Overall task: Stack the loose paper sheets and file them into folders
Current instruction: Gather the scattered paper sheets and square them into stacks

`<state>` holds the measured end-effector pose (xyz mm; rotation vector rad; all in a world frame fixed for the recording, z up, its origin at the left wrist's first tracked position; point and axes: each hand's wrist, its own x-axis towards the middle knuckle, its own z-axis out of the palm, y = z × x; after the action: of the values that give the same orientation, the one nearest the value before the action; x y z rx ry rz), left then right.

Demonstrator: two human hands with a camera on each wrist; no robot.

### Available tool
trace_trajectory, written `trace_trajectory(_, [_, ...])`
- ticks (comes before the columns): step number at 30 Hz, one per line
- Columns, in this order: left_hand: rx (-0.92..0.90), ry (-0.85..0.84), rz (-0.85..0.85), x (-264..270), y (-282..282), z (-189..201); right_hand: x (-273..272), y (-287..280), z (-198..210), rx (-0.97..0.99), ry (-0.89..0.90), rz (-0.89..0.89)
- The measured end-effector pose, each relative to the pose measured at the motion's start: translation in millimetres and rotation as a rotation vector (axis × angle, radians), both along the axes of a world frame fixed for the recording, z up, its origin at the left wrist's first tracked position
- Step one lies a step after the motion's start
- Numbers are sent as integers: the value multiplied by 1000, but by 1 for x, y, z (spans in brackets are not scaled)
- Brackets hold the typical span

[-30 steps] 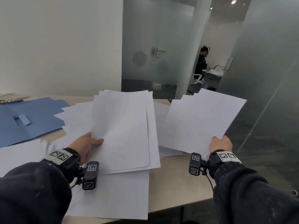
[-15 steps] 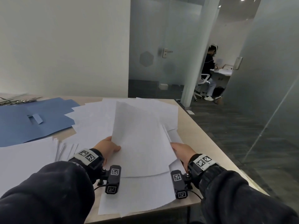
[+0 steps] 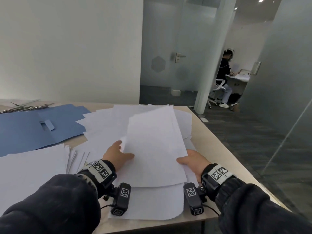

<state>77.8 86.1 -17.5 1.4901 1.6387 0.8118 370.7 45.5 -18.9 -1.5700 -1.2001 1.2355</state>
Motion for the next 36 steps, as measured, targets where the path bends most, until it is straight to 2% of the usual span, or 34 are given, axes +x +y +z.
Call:
trace_trajectory(1, [26, 8, 40, -5, 2, 1, 0, -1, 2, 41, 53, -18])
trace_trajectory(2, [31, -52, 63, -9, 2, 4, 1, -1, 4, 79, 107, -33])
trace_trajectory(6, [23, -536, 48, -17, 2, 21, -1, -2, 10, 183, 240, -49])
trace_trajectory(9, [93, -637, -33, -16, -1, 35, -13, -2, 19, 246, 267, -60])
trace_trajectory(16, [329, -729, -95, -22, -6, 70, -30, 4, 52, 381, 346, -67])
trace_trajectory(23, [313, -653, -206, -25, -14, 75, -43, 11, 52, 423, 215, -10])
trace_trajectory(28, [341, -592, -130, -24, -13, 70, -48, 5, 52, 469, 204, 5])
trace_trajectory(33, [412, -643, -80, -20, -13, 81, -46, 7, 52, 411, 152, 57])
trace_trajectory(36, [482, -676, -103, -19, -15, 89, -45, 11, 52, 409, 149, -5])
